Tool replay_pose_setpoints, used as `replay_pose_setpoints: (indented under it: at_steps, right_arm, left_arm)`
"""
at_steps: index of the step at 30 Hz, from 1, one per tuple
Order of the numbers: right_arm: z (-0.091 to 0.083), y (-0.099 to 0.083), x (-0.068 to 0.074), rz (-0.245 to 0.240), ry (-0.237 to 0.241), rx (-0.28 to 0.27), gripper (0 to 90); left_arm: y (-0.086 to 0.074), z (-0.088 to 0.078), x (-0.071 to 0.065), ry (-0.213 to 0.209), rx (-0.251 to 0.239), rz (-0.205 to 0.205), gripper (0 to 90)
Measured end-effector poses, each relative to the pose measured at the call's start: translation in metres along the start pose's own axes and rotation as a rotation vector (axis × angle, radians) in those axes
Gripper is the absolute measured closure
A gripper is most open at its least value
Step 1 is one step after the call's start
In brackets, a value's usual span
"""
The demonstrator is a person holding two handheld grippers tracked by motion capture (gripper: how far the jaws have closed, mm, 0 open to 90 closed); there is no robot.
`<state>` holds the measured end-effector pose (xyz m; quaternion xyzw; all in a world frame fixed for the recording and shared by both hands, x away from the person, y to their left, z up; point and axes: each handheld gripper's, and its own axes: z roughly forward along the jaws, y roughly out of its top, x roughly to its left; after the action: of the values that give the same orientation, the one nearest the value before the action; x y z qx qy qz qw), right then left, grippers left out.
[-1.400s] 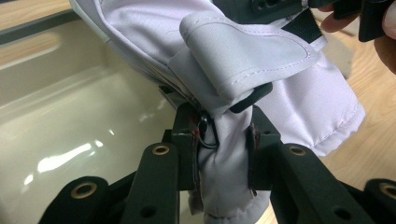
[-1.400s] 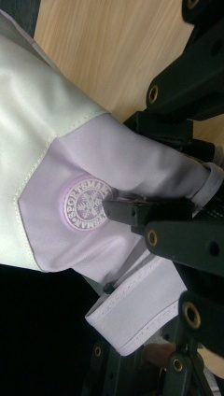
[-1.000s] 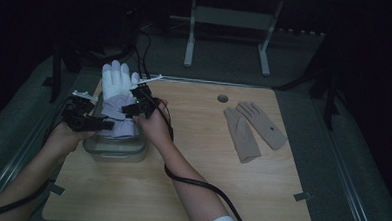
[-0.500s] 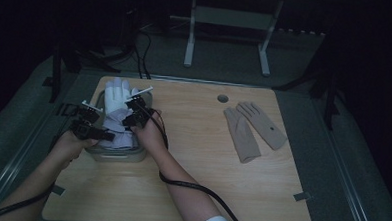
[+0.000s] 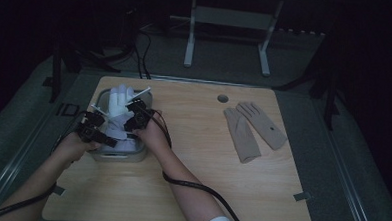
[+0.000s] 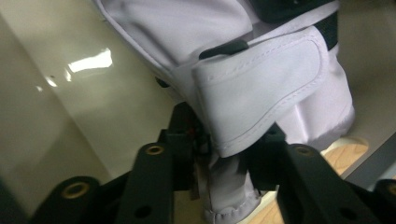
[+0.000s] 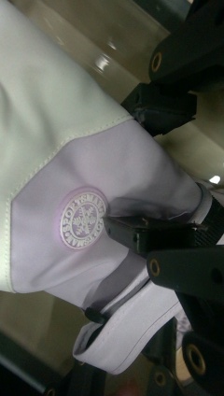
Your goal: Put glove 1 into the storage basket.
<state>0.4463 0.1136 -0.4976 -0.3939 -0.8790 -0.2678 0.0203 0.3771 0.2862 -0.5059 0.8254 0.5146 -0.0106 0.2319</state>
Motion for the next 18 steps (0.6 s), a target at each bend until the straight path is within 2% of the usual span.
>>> replay_pose_setpoints:
  at_steps: [3, 5, 8, 11, 12, 13, 15, 16, 18]
  right_arm:
    - [0.0, 0.0, 0.0, -0.009, 0.001, -0.005, 49.1]
    - [0.0, 0.0, 0.0, -0.014, 0.004, -0.004, 48.5]
    - [-0.003, 0.0, 0.002, -0.021, -0.004, -0.011, 45.8]
    - [-0.011, 0.002, 0.002, -0.035, -0.01, -0.04, 33.7]
    - [-0.014, 0.002, 0.001, -0.041, 0.008, -0.042, 28.1]
    - [-0.017, 0.002, 0.0, -0.046, 0.022, -0.045, 26.2]
    - [-0.022, 0.001, 0.0, -0.053, 0.016, -0.056, 24.2]
    - [-0.024, 0.001, -0.001, -0.064, 0.021, -0.064, 20.3]
    - [-0.03, 0.001, -0.001, -0.065, 0.027, -0.087, 19.1]
  left_arm:
    - [0.0, 0.001, -0.003, 0.012, -0.016, -0.01, 51.9]
    - [-0.001, -0.001, -0.004, 0.02, -0.046, -0.014, 45.2]
    - [-0.002, -0.004, -0.008, 0.031, -0.065, -0.007, 44.8]
    - [-0.004, -0.006, -0.01, 0.039, -0.075, -0.005, 44.7]
    - [-0.004, -0.007, -0.01, 0.035, -0.079, -0.002, 44.7]
    - [-0.005, -0.008, -0.01, 0.034, -0.092, -0.004, 44.7]
    - [-0.007, -0.015, -0.011, 0.024, -0.133, -0.004, 42.6]
    - [-0.008, -0.018, -0.011, 0.017, -0.156, -0.001, 41.2]
    - [-0.009, -0.023, -0.014, 0.027, -0.181, 0.008, 38.6]
